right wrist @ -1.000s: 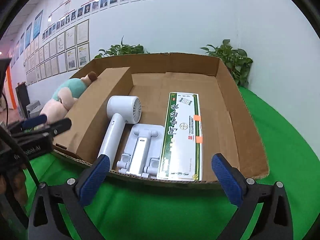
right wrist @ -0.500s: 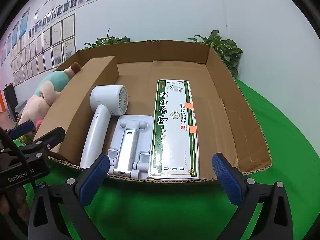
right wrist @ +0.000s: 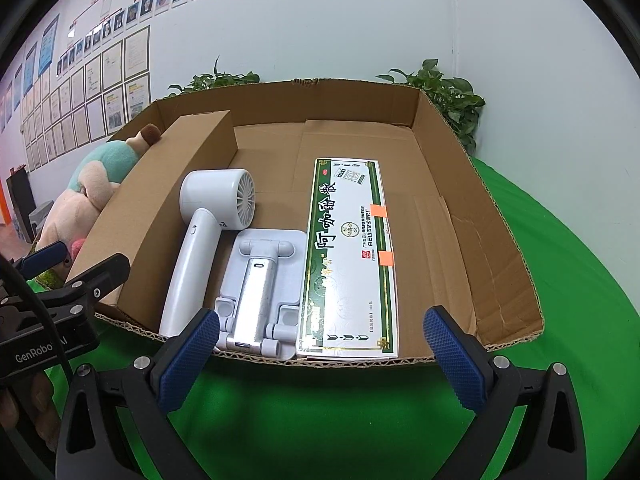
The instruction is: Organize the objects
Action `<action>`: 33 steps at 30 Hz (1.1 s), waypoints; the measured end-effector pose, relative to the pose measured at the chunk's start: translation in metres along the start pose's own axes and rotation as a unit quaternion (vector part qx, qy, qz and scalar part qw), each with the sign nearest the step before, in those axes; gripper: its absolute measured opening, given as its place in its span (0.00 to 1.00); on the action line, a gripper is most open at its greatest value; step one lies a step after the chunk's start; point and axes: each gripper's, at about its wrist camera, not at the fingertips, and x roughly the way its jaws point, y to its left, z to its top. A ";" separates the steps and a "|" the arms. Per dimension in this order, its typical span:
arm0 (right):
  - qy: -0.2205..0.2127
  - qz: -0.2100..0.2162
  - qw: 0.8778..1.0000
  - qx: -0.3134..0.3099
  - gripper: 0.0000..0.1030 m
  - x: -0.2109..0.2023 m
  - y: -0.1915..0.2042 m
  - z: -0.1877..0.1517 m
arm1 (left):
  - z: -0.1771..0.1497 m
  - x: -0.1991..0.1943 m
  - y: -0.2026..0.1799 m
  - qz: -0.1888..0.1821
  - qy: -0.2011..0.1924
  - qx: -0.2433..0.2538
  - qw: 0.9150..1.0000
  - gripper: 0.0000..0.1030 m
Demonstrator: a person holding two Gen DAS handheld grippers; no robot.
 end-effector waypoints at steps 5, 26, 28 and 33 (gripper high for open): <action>0.000 0.000 1.000 0.000 1.00 0.000 0.000 0.000 | 0.000 0.000 0.000 0.000 0.000 0.000 1.000 1.00; 0.000 0.000 1.000 0.000 1.00 0.001 0.001 0.001 | 0.000 -0.001 0.000 0.000 0.000 0.000 1.000 1.00; 0.000 0.000 1.000 0.000 1.00 0.002 0.001 0.001 | 0.000 -0.001 0.000 0.000 0.000 0.000 1.000 1.00; 0.000 -0.001 1.000 0.000 1.00 0.002 0.001 0.001 | 0.000 -0.001 0.000 0.000 0.000 0.000 1.000 1.00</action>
